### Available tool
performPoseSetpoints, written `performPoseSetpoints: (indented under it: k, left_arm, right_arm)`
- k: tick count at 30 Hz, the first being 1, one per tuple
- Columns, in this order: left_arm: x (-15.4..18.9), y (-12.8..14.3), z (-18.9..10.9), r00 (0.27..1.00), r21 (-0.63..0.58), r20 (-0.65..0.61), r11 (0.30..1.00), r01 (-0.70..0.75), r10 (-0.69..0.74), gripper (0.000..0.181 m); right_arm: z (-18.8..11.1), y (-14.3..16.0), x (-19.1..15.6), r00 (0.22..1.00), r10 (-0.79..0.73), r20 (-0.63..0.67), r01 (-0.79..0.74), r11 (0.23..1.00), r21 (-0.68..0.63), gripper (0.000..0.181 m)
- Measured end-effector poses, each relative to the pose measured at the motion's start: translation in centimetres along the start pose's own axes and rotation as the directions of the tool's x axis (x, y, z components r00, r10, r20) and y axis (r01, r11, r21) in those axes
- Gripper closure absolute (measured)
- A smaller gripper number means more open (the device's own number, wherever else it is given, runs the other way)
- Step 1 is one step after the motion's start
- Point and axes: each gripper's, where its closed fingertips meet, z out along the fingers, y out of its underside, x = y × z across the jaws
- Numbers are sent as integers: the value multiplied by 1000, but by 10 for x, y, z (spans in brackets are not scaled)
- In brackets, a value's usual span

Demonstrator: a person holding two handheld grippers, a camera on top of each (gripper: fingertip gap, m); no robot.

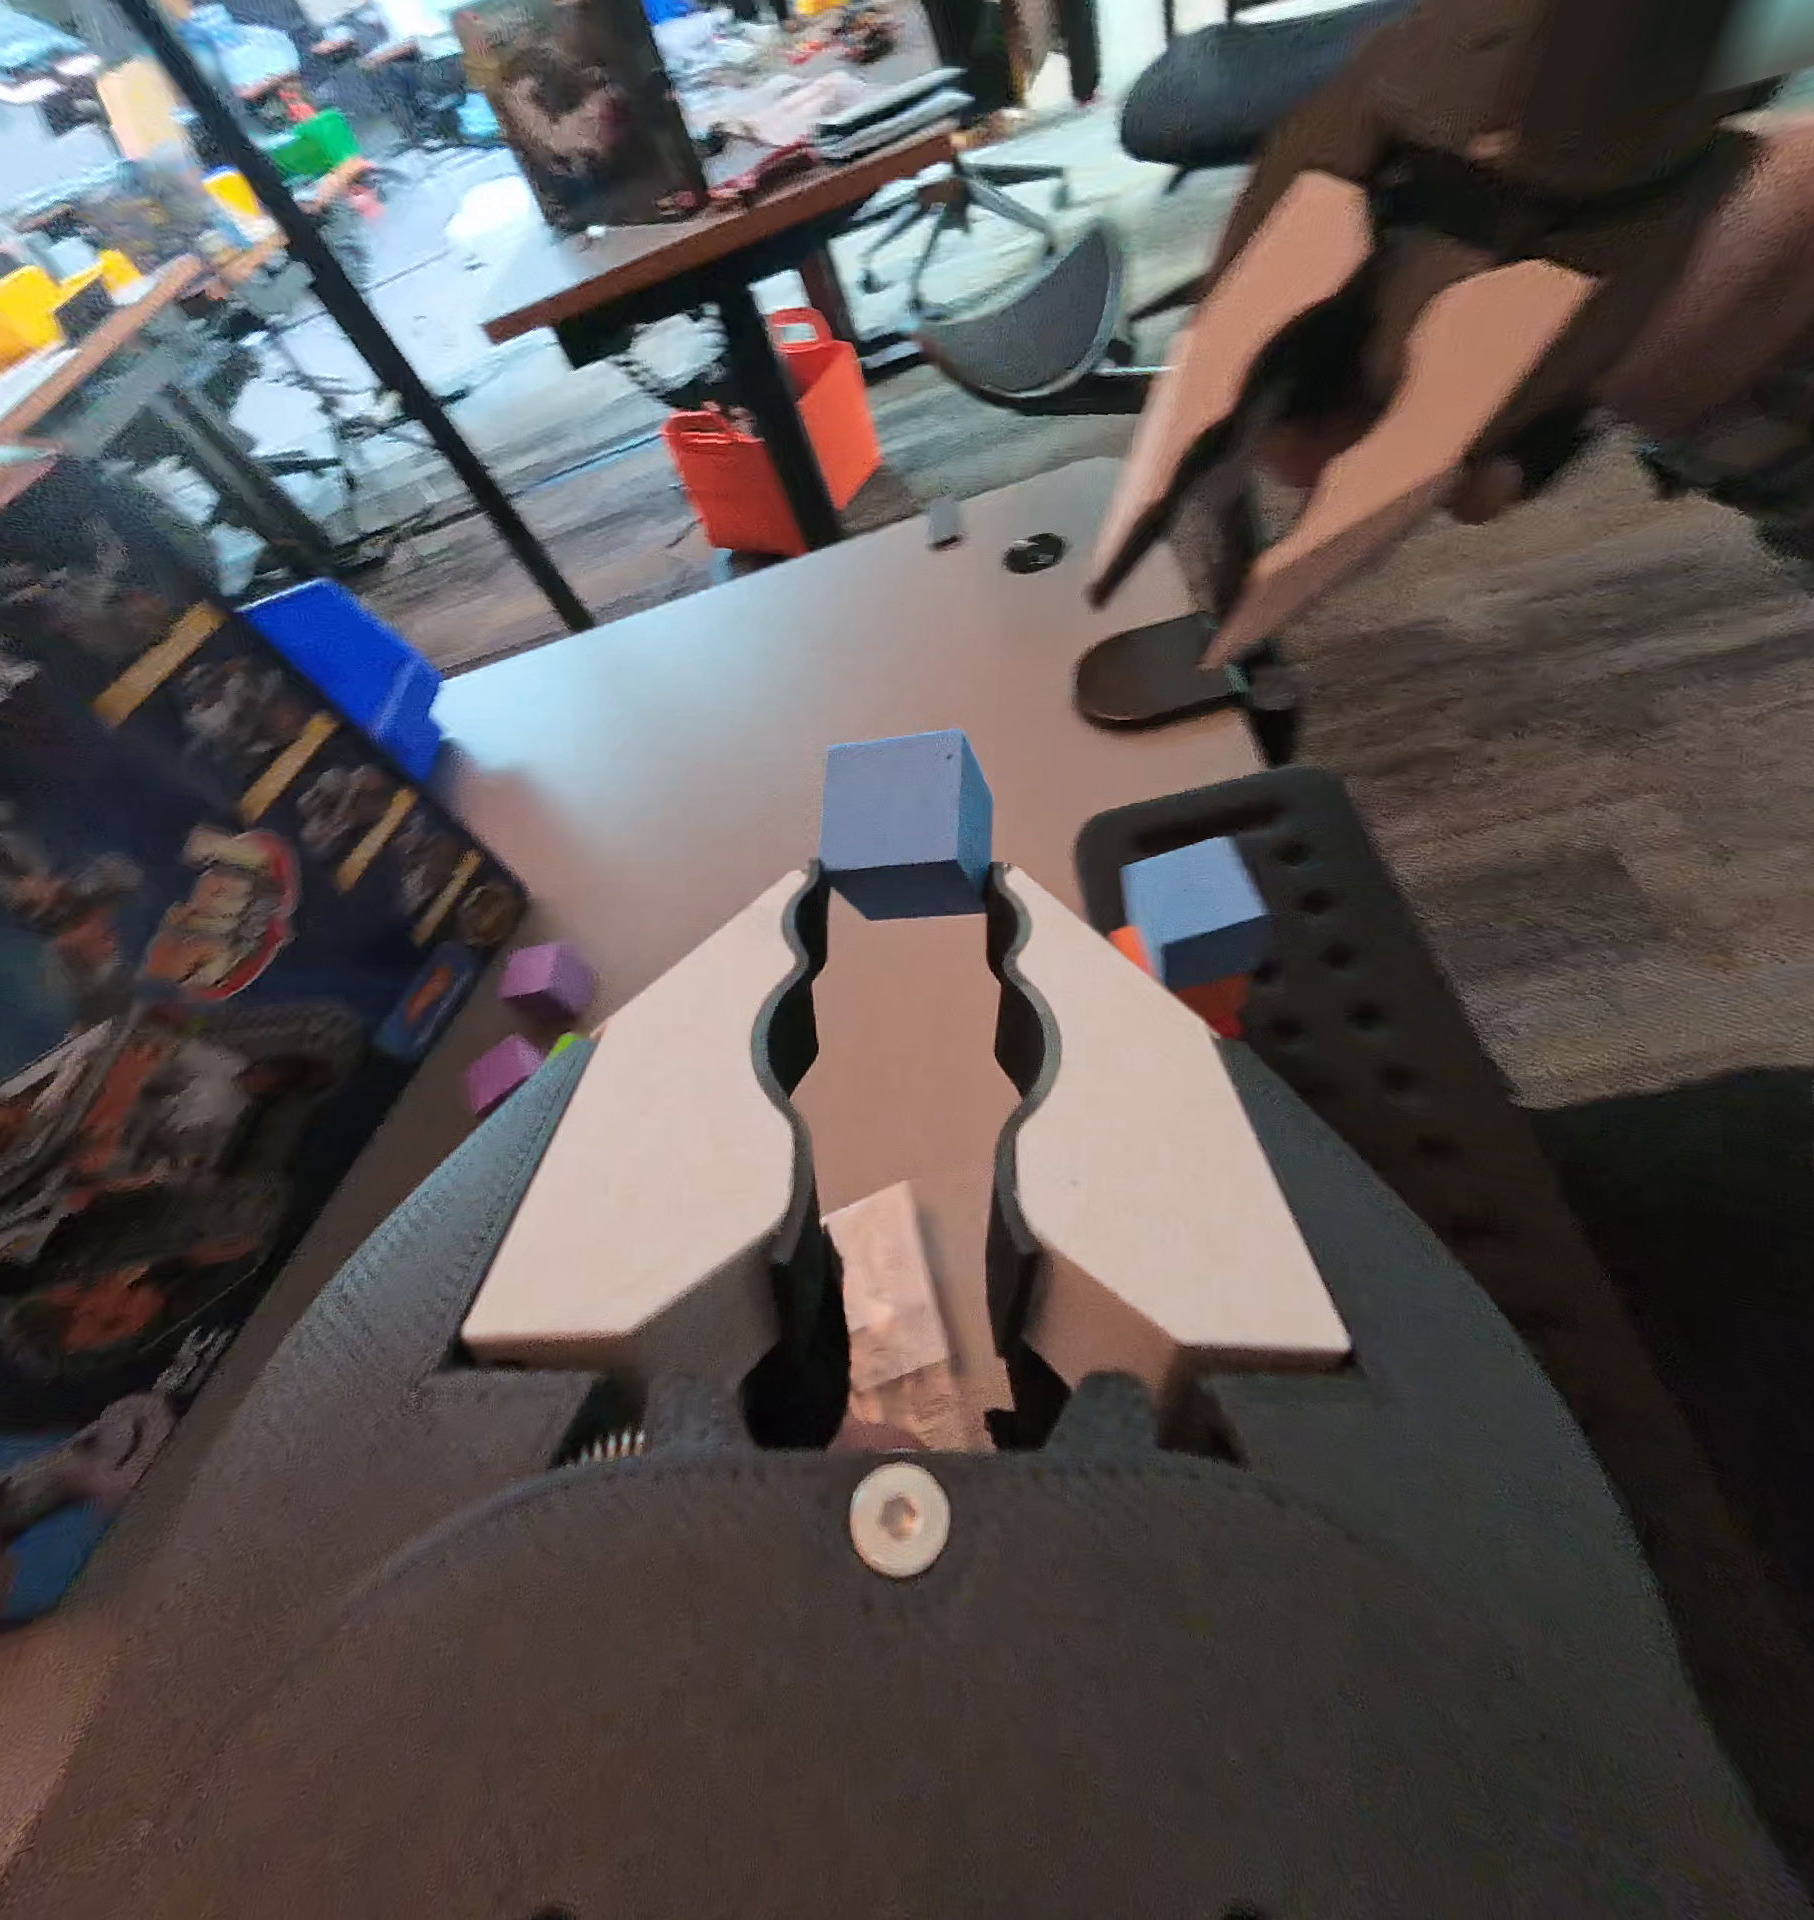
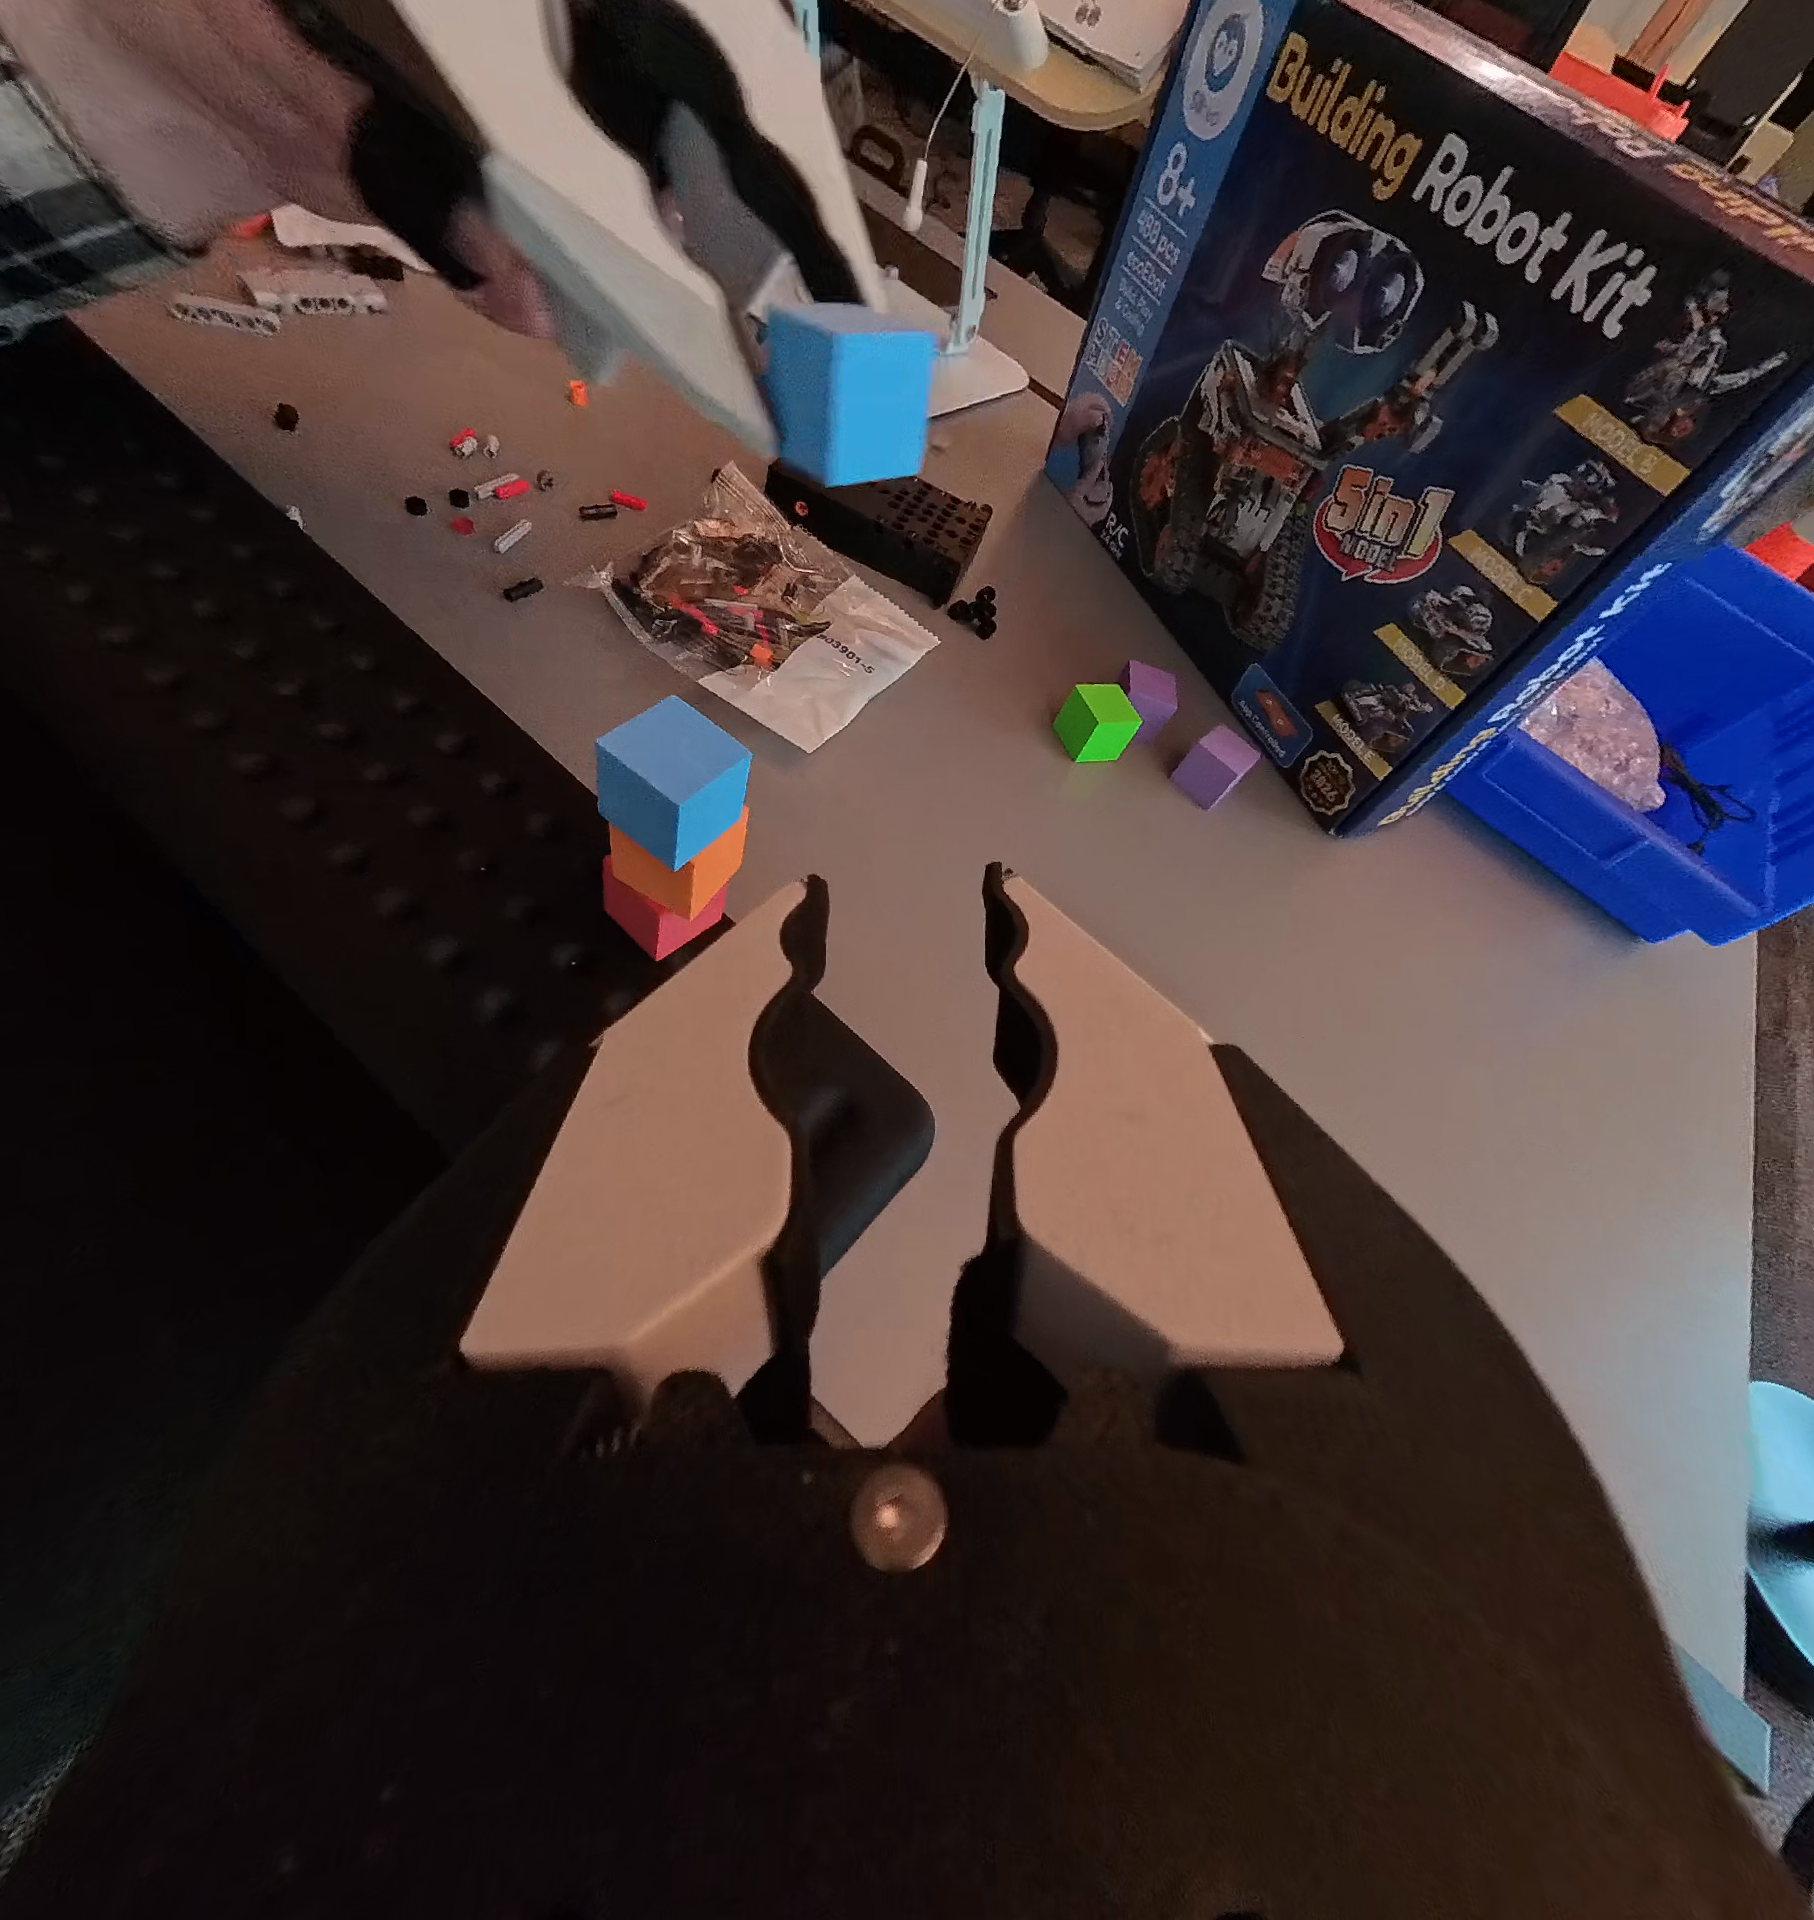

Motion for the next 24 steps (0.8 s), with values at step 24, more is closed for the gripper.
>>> performPoseSetpoints:
  k: [24]
  left_arm:
    - [61,18,24,978,-67,-201,995,-73,58,142]
  right_arm:
    - [7,-5,9,999,48,2,-48,998,40,152]
